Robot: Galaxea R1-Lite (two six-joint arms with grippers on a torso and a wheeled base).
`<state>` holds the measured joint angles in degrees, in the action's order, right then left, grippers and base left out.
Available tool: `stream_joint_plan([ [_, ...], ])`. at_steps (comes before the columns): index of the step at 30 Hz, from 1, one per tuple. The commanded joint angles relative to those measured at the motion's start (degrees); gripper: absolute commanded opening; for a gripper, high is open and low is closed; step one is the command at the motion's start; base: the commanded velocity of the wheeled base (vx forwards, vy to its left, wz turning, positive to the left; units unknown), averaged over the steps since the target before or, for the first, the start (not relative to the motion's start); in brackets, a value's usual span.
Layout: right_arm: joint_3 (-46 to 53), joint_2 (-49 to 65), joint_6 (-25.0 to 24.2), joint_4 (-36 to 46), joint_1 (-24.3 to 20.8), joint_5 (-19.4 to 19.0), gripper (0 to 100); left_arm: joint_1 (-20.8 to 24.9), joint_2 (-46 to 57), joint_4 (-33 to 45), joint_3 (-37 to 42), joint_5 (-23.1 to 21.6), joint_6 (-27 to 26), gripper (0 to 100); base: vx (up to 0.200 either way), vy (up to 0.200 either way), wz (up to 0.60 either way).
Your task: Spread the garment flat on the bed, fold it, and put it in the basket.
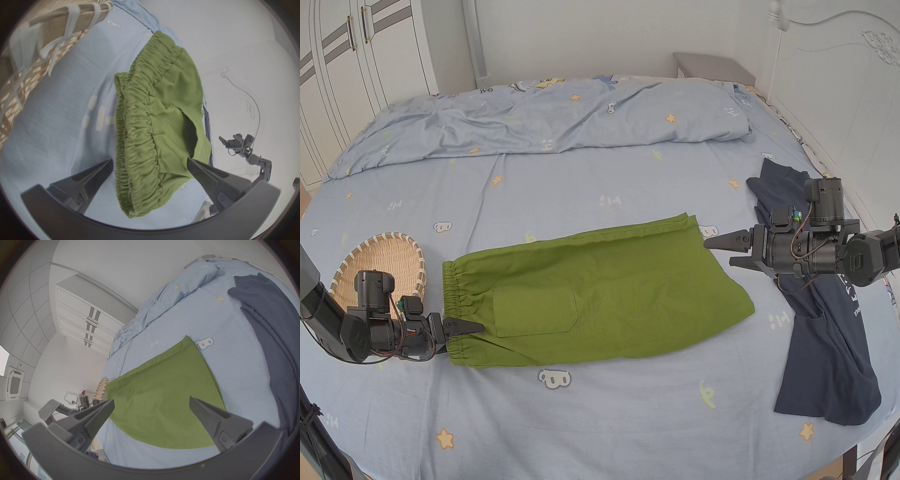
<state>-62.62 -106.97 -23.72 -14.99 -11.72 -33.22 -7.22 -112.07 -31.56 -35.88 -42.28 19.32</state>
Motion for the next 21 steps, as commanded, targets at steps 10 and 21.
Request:
stream_joint_plan([
  [10,0.22,-0.34,-0.01,-0.12,-0.15,0.00,100,0.19,-2.63,-7.90,0.63,-1.05,8.19,100,0.000,0.000,0.00],
  [21,0.13,-0.43,-0.01,-0.21,0.03,0.00,100,-0.52,-2.72,-9.13,0.72,-2.72,10.21,0,0.000,0.000,0.00],
])
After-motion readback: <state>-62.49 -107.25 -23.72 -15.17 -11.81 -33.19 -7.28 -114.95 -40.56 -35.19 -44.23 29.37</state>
